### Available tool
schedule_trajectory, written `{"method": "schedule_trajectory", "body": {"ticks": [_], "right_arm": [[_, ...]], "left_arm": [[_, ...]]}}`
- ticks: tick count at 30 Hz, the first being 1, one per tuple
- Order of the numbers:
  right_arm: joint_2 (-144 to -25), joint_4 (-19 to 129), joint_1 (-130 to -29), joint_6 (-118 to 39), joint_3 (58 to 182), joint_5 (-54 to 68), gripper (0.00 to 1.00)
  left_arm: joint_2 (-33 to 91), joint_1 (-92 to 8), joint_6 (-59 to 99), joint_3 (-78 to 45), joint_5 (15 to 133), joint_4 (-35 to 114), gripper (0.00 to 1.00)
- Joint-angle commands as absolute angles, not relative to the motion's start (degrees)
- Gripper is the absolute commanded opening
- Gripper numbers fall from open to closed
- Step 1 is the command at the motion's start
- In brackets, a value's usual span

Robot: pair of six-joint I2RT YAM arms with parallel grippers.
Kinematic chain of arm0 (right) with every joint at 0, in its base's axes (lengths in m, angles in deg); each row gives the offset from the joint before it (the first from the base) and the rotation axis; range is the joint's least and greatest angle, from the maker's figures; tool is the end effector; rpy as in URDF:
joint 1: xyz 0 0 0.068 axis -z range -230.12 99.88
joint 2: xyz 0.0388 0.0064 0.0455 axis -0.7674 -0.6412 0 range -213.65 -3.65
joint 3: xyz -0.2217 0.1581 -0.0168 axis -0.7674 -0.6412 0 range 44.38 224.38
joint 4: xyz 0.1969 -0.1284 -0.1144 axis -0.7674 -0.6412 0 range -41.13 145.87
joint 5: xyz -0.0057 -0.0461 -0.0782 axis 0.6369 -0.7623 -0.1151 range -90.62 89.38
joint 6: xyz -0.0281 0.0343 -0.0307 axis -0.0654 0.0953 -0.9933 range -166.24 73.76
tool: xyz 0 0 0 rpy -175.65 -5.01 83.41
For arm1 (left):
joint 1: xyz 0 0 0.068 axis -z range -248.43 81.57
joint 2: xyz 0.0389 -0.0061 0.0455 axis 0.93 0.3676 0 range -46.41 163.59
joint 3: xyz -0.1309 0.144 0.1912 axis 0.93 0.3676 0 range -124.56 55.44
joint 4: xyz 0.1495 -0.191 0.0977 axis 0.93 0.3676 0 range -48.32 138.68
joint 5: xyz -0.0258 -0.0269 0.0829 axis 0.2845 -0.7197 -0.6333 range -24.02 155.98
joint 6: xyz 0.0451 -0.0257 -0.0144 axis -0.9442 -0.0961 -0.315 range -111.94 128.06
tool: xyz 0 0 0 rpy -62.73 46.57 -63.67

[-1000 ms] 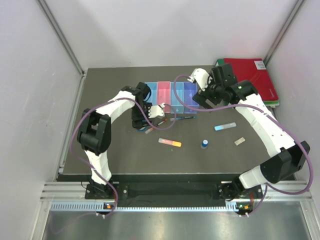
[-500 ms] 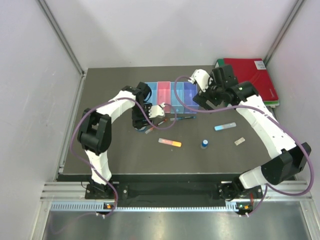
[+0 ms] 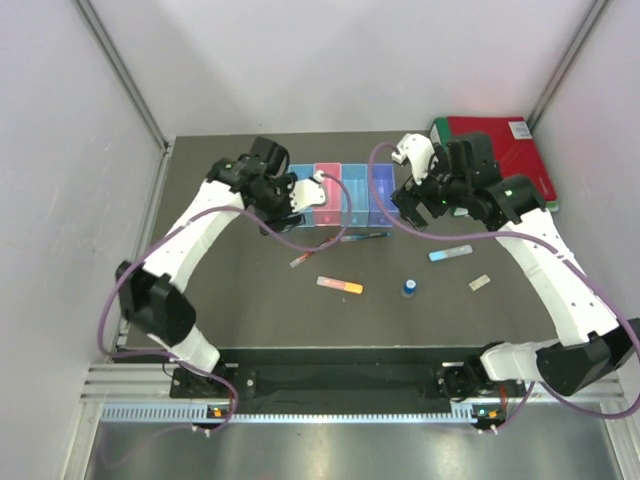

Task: Sort the stationery into containers
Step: Pick up the stationery from the center of the board, then place the stationery in the storage box.

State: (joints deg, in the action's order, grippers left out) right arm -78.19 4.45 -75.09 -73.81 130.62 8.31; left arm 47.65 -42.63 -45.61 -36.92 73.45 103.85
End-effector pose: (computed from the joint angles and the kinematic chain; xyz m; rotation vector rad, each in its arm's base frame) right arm 0.2345 0.1153 0.4066 -1.0731 1.9873 0.1524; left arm 0.2983 -0.1493 0.3314 1.7370 2.0262 -0.0199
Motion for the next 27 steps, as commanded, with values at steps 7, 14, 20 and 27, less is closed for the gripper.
{"method": "schedule_trajectory", "body": {"ticks": [7, 14, 20, 27], "right_arm": [[-74.75, 7.27, -67.72, -64.53, 134.64, 25.61, 1.00], [-81.24, 2.96, -63.92, -61.45, 139.48, 50.94, 1.00], [-86.34, 11.04, -64.97, -52.59, 140.01, 65.28, 1.00], [-92.94, 41.51, -66.47, -21.78, 136.79, 83.56, 1.00]], "left_arm": [[24.64, -40.92, -33.61, -28.42, 71.35, 81.20, 0.00], [14.15, -37.94, -25.96, -19.00, 76.35, 64.12, 0.00], [17.04, -32.32, -19.63, -24.35, 75.13, 63.04, 0.00], [16.96, -27.57, -20.14, -22.61, 74.78, 58.30, 0.00]]}}
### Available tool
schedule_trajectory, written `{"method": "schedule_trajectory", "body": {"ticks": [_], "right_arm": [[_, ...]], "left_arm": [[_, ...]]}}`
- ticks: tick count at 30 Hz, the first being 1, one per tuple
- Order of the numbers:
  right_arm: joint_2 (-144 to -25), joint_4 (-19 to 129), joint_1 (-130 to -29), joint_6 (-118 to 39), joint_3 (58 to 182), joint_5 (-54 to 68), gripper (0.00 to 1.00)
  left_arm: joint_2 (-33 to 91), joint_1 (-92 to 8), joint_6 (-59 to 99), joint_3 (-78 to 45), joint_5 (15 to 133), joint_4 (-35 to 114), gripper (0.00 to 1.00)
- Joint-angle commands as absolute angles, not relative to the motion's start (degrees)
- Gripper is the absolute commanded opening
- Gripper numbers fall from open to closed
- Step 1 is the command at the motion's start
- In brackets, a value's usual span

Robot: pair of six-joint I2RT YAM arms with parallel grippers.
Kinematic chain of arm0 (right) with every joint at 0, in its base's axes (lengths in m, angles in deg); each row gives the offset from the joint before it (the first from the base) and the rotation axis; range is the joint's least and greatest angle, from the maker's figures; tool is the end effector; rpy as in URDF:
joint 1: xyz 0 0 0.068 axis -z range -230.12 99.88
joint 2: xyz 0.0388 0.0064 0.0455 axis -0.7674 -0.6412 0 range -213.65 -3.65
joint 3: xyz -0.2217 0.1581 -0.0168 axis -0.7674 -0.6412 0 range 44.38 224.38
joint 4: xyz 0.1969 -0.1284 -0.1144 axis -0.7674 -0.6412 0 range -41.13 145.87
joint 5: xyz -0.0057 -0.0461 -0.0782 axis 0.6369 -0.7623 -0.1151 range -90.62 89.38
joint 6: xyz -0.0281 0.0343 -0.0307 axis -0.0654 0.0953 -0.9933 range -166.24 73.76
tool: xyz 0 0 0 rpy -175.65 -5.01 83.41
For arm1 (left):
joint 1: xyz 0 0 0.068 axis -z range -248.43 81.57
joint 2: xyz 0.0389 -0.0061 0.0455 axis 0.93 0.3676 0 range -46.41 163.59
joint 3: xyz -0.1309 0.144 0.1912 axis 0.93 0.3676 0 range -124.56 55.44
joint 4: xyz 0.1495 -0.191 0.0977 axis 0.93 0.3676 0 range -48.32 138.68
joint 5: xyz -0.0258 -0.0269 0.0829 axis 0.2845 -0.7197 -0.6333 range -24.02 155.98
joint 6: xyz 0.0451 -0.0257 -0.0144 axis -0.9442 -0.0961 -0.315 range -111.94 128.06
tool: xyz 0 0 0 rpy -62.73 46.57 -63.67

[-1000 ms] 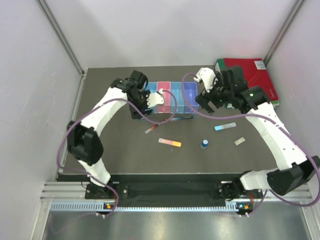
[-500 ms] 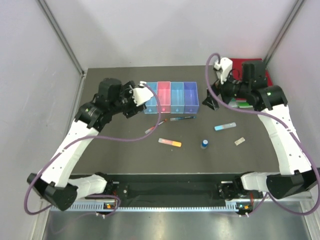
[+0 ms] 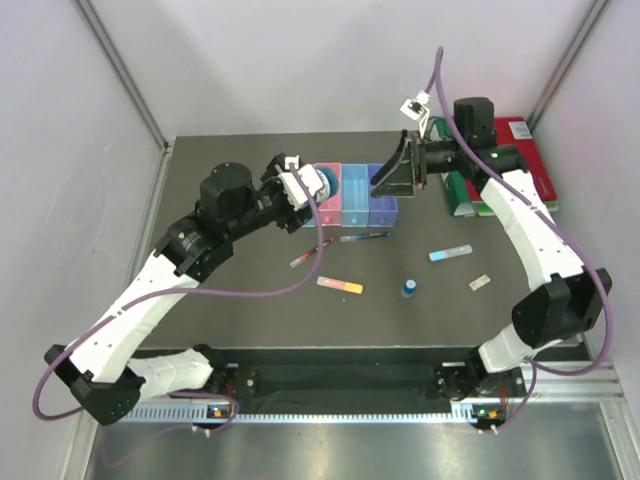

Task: Sort the stationery into containers
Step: Place the stationery in the storage box.

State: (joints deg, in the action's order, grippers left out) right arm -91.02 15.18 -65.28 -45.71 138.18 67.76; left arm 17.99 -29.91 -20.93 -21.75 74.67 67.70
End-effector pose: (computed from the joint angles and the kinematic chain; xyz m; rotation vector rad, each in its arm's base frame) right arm 0.2969 0.1147 0.4152 -0.9315 1.8226 1.4358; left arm 0.1828 -0.1523 0.4394 1.0922 1.4388 -0.2551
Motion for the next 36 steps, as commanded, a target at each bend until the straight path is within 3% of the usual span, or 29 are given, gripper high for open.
{"method": "schedule_trajectory", "body": {"ticks": [1, 2, 3, 5, 6, 7, 10, 14, 36], "right_arm": [[-93.38, 48.68, -67.25, -8.67, 135.10, 86.45, 1.00], [-93.82, 56.23, -67.61, -1.75, 133.26, 87.00, 1.00], [-93.91, 73.80, -67.87, 5.28, 129.15, 87.09, 1.00], [-94.87, 95.74, -68.57, 29.17, 125.00, 85.87, 1.00], [-95.92, 115.96, -68.92, 36.91, 122.98, 85.43, 0.99], [-97.06, 122.25, -69.10, 46.04, 123.13, 85.07, 1.00], [-98.57, 116.71, -69.10, 39.92, 124.18, 86.03, 1.00], [-100.94, 125.29, -69.19, 46.13, 123.93, 85.86, 1.00], [-101.99, 121.79, -71.39, 42.88, 125.59, 86.48, 1.00]], "left_arm": [[16.78, -27.21, -20.67, -22.17, 74.69, 57.86, 0.00], [16.61, -26.43, -20.94, -20.95, 74.77, 57.07, 0.00], [15.91, -26.07, -21.55, -20.41, 74.69, 56.37, 0.00], [15.55, -25.02, -21.82, -18.84, 75.03, 53.73, 0.00], [15.55, -24.66, -21.99, -18.65, 75.82, 53.20, 0.00], [15.46, -24.31, -22.17, -18.56, 76.18, 52.50, 0.00], [15.64, -22.64, -23.40, -18.65, 75.92, 51.70, 0.00], [15.90, -21.06, -24.45, -19.35, 75.30, 48.54, 0.00], [17.13, -19.21, -23.66, -19.18, 74.77, 43.61, 0.00]]}}
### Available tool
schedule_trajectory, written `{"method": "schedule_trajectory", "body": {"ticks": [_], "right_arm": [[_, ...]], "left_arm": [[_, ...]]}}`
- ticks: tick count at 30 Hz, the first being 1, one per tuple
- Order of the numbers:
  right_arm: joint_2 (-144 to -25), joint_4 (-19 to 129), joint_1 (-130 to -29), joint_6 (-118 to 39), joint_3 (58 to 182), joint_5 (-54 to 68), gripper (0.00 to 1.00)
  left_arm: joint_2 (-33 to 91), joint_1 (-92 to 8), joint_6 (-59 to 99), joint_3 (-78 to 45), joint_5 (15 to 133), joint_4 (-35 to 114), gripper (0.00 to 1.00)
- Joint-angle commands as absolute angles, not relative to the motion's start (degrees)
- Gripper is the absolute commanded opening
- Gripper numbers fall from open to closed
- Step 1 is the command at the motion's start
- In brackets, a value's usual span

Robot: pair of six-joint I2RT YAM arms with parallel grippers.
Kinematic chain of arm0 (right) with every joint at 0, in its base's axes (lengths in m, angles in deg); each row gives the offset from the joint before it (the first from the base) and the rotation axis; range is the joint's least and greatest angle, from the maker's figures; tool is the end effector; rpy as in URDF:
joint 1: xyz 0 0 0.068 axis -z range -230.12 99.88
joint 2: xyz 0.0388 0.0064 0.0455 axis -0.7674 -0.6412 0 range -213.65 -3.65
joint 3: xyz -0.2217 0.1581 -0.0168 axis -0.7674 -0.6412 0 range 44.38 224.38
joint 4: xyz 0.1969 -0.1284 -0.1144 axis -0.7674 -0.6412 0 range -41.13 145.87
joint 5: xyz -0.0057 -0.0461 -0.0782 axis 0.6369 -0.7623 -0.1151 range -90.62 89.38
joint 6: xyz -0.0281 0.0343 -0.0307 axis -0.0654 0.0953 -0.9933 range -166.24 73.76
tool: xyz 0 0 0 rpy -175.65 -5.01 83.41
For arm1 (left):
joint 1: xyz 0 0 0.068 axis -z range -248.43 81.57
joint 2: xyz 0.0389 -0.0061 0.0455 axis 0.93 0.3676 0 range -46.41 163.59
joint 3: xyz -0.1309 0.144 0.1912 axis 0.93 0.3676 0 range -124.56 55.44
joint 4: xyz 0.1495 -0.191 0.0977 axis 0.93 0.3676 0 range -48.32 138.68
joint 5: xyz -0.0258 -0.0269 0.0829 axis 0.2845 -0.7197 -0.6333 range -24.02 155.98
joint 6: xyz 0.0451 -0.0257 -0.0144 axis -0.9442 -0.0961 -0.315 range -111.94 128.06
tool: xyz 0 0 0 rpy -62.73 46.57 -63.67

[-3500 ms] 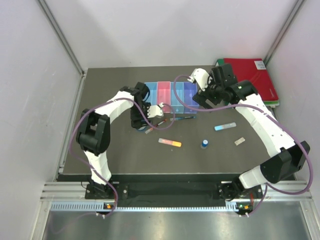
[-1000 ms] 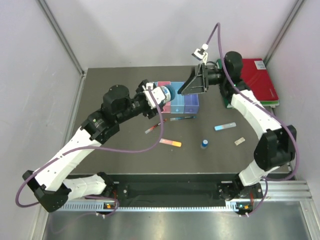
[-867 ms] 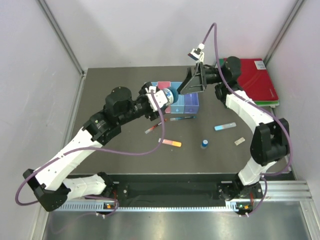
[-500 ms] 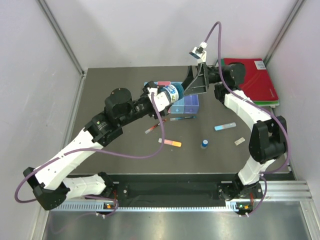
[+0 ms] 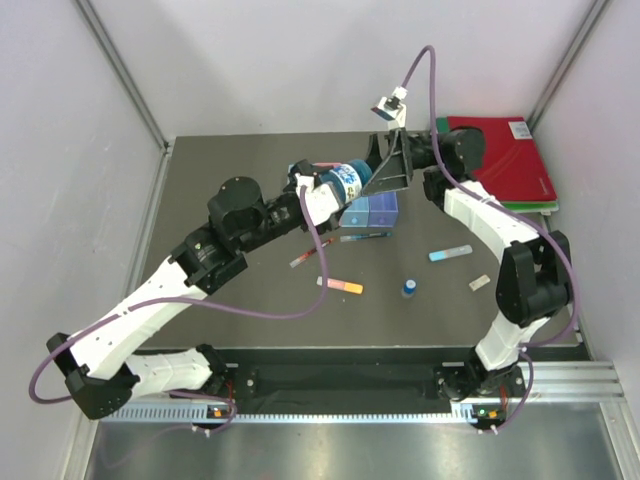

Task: Sort the stationery into containers
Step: Place the stationery in the storage box.

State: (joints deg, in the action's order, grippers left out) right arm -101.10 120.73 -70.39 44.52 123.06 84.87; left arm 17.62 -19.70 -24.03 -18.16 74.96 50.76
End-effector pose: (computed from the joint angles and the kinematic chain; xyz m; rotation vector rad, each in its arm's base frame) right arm 0.3242 0.1575 0.4086 -1.0069 1.6635 1.9966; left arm 0.1576 -0.1879 0.4517 1.1112 1.1136 -0.3506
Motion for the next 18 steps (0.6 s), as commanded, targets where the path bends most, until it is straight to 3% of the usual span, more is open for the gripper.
{"method": "schedule_trajectory", "body": {"ticks": [1, 18], "right_arm": [[-102.00, 121.70, -71.30, 42.79, 125.94, 86.48, 1.00], [-100.24, 119.06, -71.39, 41.21, 126.74, 87.35, 0.92]], "left_arm": [[17.04, -19.12, -23.84, -18.83, 74.86, 43.70, 0.00], [15.99, -19.04, -27.53, -14.34, 74.43, 43.18, 0.00]]}}
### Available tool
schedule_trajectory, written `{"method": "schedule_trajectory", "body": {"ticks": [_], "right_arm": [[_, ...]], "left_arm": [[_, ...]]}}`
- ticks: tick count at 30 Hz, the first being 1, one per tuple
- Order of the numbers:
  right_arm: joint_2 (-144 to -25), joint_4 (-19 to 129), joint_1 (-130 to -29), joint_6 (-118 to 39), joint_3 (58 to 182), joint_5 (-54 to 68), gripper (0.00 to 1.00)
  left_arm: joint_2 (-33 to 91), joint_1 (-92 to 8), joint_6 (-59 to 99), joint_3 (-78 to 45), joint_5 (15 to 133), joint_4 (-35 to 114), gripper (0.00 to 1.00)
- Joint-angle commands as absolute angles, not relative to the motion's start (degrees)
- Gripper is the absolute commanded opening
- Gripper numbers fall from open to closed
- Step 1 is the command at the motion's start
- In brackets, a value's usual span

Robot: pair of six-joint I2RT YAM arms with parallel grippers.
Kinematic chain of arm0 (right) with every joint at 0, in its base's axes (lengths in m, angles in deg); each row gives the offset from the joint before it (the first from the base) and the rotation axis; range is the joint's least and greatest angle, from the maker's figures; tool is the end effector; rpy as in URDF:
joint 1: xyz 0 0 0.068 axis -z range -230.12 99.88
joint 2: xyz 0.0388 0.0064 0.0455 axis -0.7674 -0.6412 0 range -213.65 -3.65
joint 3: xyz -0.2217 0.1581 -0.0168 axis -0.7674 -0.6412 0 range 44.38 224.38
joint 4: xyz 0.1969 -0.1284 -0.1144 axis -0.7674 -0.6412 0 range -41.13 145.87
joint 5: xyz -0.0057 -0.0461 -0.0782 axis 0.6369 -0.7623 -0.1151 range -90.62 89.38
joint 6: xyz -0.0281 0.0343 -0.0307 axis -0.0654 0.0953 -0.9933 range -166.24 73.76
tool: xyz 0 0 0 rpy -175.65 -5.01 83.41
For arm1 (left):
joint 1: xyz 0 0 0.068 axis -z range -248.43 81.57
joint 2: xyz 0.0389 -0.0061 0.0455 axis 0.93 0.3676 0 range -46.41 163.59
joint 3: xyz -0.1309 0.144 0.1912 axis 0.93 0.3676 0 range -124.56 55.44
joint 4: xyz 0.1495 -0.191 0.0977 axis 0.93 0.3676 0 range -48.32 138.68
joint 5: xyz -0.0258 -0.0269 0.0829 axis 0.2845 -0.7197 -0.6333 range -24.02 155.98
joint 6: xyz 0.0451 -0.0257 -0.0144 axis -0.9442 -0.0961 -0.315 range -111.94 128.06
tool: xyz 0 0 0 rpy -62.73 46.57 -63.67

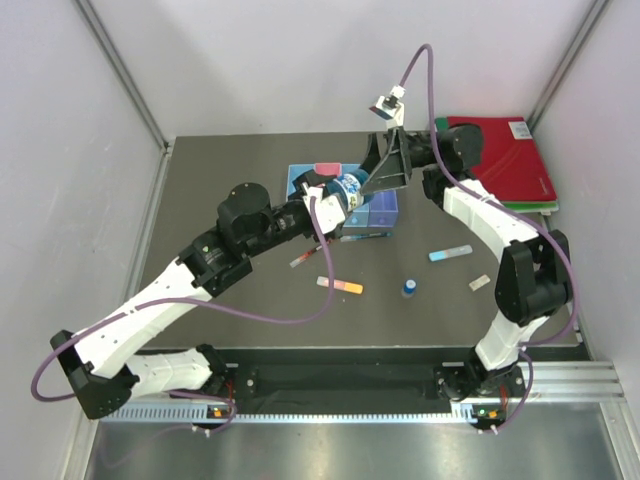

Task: Sort the stationery into containers
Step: Place the stationery in the storage box.

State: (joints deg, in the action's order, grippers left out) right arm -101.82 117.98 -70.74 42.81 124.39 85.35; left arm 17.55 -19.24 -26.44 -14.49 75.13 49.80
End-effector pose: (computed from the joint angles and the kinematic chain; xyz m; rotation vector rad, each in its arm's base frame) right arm 0.3282 0.1614 0.4085 -1.0173 1.6751 2.0007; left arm 0.1595 -0.1933 0.4318 1.1686 1.1186 -0.3265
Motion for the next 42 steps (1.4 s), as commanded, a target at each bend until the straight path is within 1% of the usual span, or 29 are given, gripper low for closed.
{"method": "schedule_trajectory", "body": {"ticks": [1, 5, 8, 11, 12, 14, 15, 16, 17, 18, 19, 21, 26, 27, 29, 30, 31, 33, 37, 42], "right_arm": [[-100.06, 118.89, -71.39, 41.12, 126.30, 87.44, 0.93], [-99.89, 118.27, -71.39, 40.33, 125.68, 87.71, 0.93], [-99.80, 118.01, -71.39, 40.16, 125.59, 87.71, 0.91], [-99.80, 117.31, -71.39, 39.63, 125.68, 87.62, 0.77], [-99.80, 116.78, -71.39, 39.45, 125.68, 87.62, 0.65], [-99.71, 116.51, -71.30, 39.19, 125.59, 87.53, 0.51], [-99.62, 116.34, -71.39, 39.10, 125.59, 87.53, 0.41], [-99.62, 116.34, -71.30, 39.19, 125.68, 87.53, 0.38], [-99.54, 116.25, -71.39, 39.10, 125.68, 87.53, 0.36], [-99.27, 115.82, -71.39, 39.10, 125.77, 87.53, 0.31], [-99.18, 115.72, -71.39, 39.01, 125.86, 87.53, 0.28], [-98.75, 115.11, -71.39, 38.84, 125.94, 87.53, 0.23], [-97.43, 113.62, -71.39, 38.13, 125.16, 87.62, 0.22], [-96.99, 113.35, -71.39, 38.13, 124.98, 87.53, 0.20], [-96.46, 113.18, -71.39, 38.31, 124.80, 87.71, 0.17], [-96.28, 113.09, -71.39, 38.31, 124.80, 87.71, 0.13], [-96.11, 113.00, -71.30, 38.40, 124.89, 87.71, 0.11], [-95.76, 112.56, -71.30, 38.40, 125.07, 87.71, 0.09], [-94.97, 112.38, -71.04, 38.49, 124.80, 87.79, 0.02], [-94.70, 111.59, -70.77, 38.66, 124.89, 87.79, 0.00]], "left_arm": [[16.08, -19.04, -27.71, -14.34, 74.25, 42.74, 0.00], [16.43, -19.04, -28.06, -14.87, 74.25, 42.21, 0.00], [16.60, -19.04, -28.23, -15.05, 73.98, 42.21, 0.00], [16.43, -19.04, -28.32, -14.52, 73.63, 42.21, 0.00], [16.34, -19.12, -28.50, -14.35, 73.63, 42.21, 0.00], [16.34, -19.04, -28.50, -13.91, 73.63, 42.21, 0.00], [16.43, -19.04, -28.76, -13.73, 73.54, 42.21, 0.00], [16.34, -19.04, -28.94, -13.64, 73.28, 42.21, 0.00], [16.34, -19.04, -29.11, -13.12, 73.10, 42.30, 0.00], [16.34, -19.04, -29.46, -12.94, 73.02, 42.21, 0.00], [16.34, -19.04, -29.64, -12.68, 73.02, 42.21, 0.00], [16.34, -19.04, -30.08, -11.98, 72.67, 40.37, 0.00], [16.78, -19.12, -30.78, -10.05, 70.39, 38.00, 0.00], [16.69, -19.12, -31.22, -9.78, 69.77, 37.64, 0.02], [16.78, -19.12, -31.92, -8.99, 68.98, 37.11, 0.11], [16.78, -19.12, -32.62, -8.72, 68.71, 37.11, 0.21], [16.87, -19.12, -32.98, -8.63, 68.45, 37.37, 0.27], [16.96, -19.12, -34.03, -8.02, 68.01, 37.81, 0.34], [16.61, -19.12, -35.53, -6.26, 66.51, 37.03, 0.34], [16.17, -19.12, -36.14, -5.38, 66.60, 36.76, 0.31]]}}
